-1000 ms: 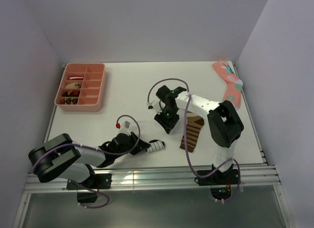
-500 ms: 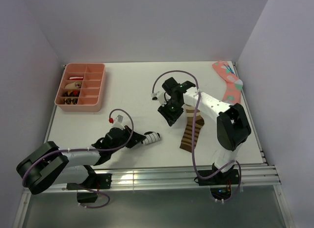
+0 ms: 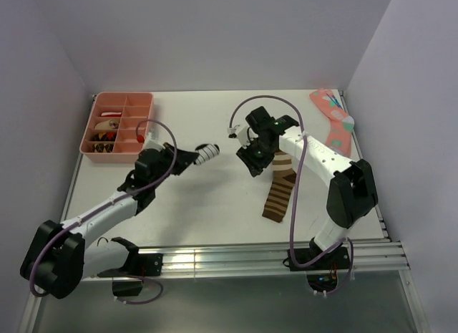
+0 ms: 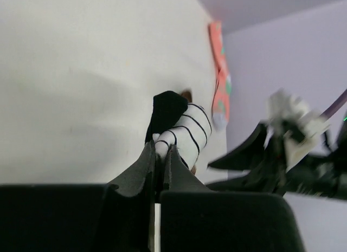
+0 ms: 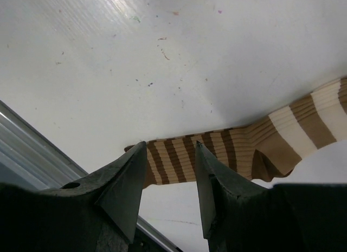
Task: Roll the socks
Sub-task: Pick up the sock at the center of the board, then place the sock in the storage box.
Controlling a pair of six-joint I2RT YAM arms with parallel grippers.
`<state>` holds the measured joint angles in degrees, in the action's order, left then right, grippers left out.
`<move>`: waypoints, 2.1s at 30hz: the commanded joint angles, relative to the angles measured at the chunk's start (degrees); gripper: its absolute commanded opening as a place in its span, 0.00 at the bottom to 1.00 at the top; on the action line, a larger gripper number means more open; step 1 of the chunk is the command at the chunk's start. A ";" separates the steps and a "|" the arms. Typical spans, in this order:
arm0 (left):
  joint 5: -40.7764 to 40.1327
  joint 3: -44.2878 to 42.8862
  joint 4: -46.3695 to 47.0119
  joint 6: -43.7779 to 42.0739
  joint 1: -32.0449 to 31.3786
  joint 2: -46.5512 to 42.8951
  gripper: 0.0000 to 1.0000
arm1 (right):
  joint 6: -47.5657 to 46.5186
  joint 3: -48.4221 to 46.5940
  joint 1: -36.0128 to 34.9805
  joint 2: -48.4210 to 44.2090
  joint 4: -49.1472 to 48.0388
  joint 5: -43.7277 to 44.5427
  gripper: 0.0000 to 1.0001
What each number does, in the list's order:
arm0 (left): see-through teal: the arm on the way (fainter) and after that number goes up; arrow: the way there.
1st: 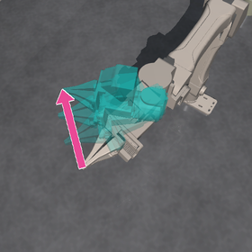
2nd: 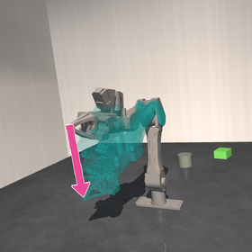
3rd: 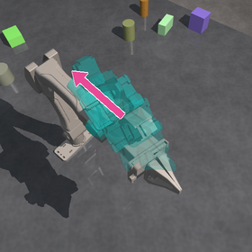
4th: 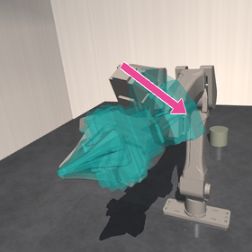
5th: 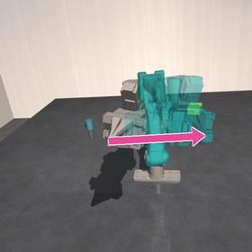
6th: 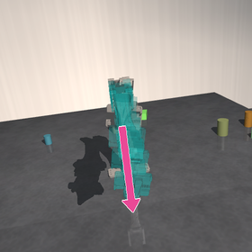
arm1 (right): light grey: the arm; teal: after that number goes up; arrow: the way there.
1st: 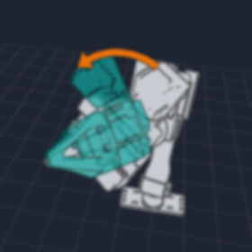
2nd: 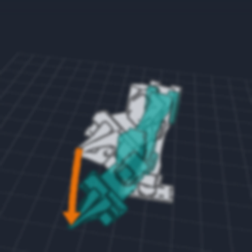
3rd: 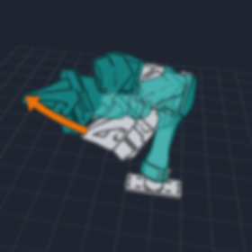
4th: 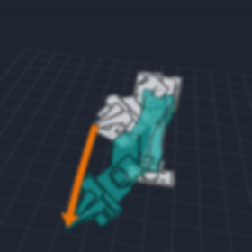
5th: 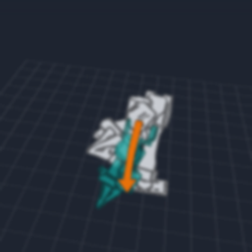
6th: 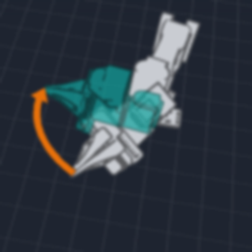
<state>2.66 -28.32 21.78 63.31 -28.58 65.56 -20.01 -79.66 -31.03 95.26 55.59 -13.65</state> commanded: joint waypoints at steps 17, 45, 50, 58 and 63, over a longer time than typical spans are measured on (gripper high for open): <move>-0.80 -18.26 -4.11 -5.65 27.43 7.57 0.00 | -3.72 -0.41 5.54 -6.14 -3.65 1.26 0.49; -33.39 -17.99 -22.10 15.87 22.44 1.15 0.00 | -4.68 -14.45 6.33 -5.53 2.23 3.72 0.48; -45.26 -27.75 -36.61 27.72 15.32 3.78 0.00 | -7.23 -15.35 6.77 -5.79 5.49 3.46 0.48; -58.63 -35.58 -55.34 52.84 8.72 10.37 0.00 | -10.66 -18.07 7.47 -7.02 8.30 1.17 0.47; -62.94 -38.47 -67.97 68.22 6.87 15.12 0.00 | -11.10 -21.06 8.09 -4.92 9.53 -1.81 0.47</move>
<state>-51.96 -62.94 -31.90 108.62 -20.84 78.70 -29.71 -96.71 -23.53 89.95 63.99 -12.69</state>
